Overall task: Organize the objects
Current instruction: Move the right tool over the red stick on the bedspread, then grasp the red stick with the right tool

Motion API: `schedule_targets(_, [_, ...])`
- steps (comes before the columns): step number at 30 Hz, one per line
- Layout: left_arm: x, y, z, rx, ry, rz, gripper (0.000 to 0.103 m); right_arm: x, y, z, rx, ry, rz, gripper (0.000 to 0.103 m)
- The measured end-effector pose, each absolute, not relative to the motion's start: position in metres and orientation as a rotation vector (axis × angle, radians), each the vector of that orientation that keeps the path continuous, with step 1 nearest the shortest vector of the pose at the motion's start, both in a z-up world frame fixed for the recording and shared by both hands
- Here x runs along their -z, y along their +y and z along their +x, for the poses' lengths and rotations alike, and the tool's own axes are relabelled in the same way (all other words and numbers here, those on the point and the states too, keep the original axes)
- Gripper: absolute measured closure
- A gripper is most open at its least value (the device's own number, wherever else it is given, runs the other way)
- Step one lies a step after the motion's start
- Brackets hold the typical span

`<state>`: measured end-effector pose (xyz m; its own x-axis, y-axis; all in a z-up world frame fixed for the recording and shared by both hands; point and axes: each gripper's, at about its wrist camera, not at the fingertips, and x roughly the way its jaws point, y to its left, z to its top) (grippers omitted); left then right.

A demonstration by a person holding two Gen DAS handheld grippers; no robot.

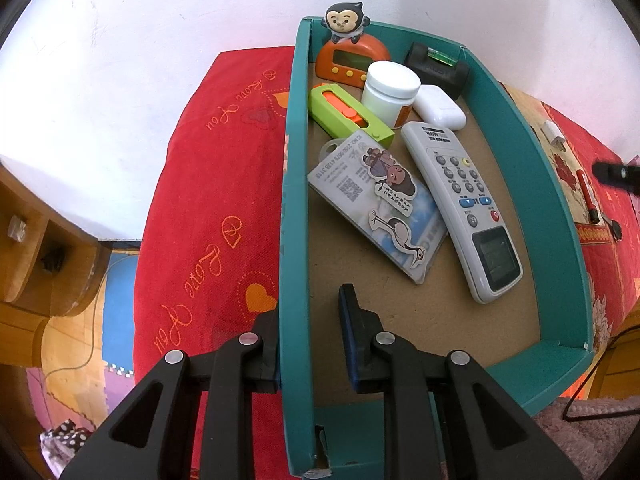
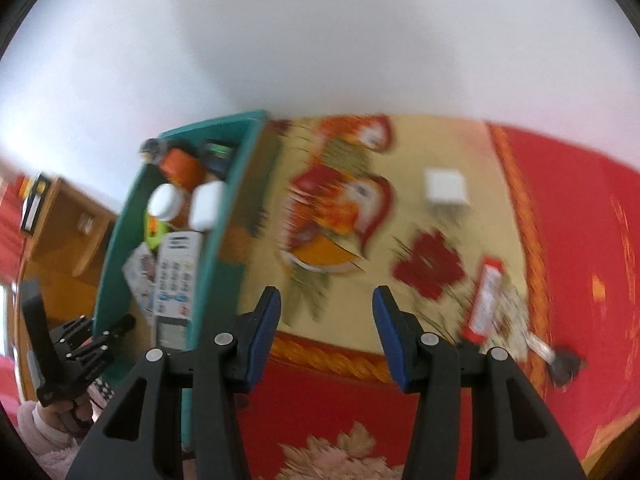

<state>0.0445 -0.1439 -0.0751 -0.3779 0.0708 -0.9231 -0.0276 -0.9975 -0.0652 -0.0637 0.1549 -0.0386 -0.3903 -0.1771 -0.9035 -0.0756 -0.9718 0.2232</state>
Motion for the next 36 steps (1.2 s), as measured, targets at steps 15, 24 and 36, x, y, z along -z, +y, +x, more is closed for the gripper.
schedule_targets(15, [0.075, -0.143, 0.042, -2.558, -0.053, -1.718, 0.081, 0.071, 0.217, -0.029, 2.63, -0.526, 1.843, 0.055])
schedule_targets(24, [0.075, -0.143, 0.04, -2.56, -0.05, -1.716, 0.081, 0.083, 0.226, -0.042, 2.687, -0.494, 1.875, 0.055])
schedule_targets(36, [0.076, -0.144, 0.04, -2.561, -0.054, -1.717, 0.081, 0.093, 0.214, -0.058, 2.721, -0.303, 1.926, 0.058])
